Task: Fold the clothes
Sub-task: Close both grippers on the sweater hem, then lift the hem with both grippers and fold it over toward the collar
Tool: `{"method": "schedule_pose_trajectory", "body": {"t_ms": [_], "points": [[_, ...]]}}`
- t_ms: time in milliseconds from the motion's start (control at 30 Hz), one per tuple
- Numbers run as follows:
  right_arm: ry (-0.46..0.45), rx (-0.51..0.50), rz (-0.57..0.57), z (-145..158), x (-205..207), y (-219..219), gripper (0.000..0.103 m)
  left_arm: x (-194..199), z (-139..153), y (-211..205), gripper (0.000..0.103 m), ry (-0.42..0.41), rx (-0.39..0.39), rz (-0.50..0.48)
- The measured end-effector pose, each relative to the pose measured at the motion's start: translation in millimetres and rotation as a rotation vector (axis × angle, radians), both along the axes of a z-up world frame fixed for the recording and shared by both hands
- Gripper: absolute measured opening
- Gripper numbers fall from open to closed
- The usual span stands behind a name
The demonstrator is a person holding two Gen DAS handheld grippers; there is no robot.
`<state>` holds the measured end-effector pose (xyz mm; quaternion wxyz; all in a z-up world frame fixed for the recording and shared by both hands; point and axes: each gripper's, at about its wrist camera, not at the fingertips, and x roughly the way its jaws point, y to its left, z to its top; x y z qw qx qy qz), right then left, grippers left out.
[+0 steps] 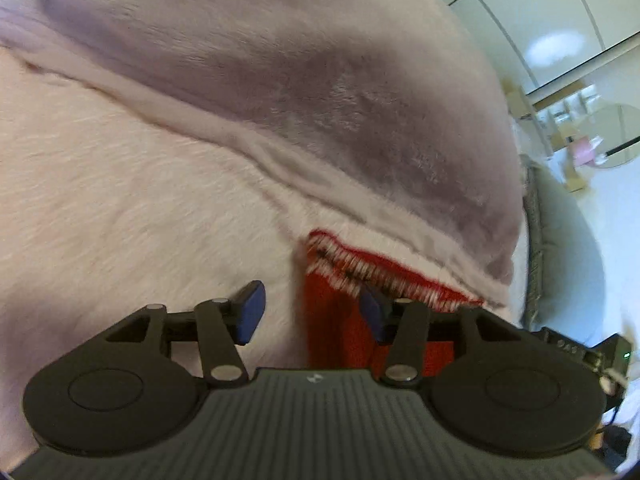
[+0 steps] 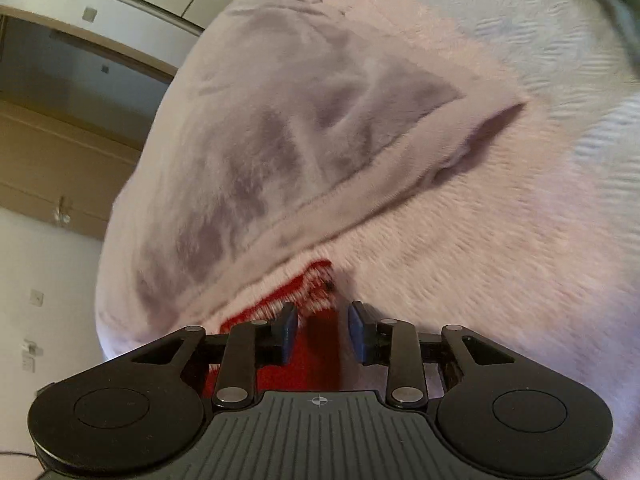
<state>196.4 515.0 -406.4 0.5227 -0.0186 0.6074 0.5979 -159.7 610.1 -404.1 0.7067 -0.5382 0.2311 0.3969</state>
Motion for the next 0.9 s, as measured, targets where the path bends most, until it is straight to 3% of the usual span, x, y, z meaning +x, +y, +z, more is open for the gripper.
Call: {"method": "schedule_pose_trajectory", "body": {"t_ms": [33,67,200,367,533,633,733,767,800,900], "points": [[-0.023,0.008,0.008,0,-2,4,0.029,3,0,3,0.002,0.0,0.005,-0.019],[-0.063,0.02,0.026,2,-4,6,0.003,1,2,4,0.002,-0.013,0.011,-0.028],[-0.132,0.181,0.083,31,-6,-18,0.003,-20,30,-12,0.002,-0.098,0.129,-0.069],[-0.123,0.406,0.132,80,-2,-83,0.004,-48,81,-69,0.002,-0.214,0.322,-0.186],[-0.139,0.519,0.24,114,-12,-171,0.004,-76,110,-160,0.003,-0.188,0.42,-0.292],[-0.187,0.475,0.34,113,-32,-224,0.004,-87,96,-220,0.007,-0.113,0.361,-0.339],[-0.284,0.267,0.456,88,-58,-272,0.007,-98,64,-274,0.011,0.036,0.212,-0.345],[-0.333,0.173,0.49,78,-66,-283,0.02,-101,55,-288,0.011,0.093,0.177,-0.348],[-0.381,0.1,0.515,70,-74,-293,0.022,-104,47,-302,0.011,0.15,0.143,-0.351],[-0.509,0.013,0.531,65,-88,-314,0.022,-114,51,-324,0.011,0.175,0.125,-0.297]]}}
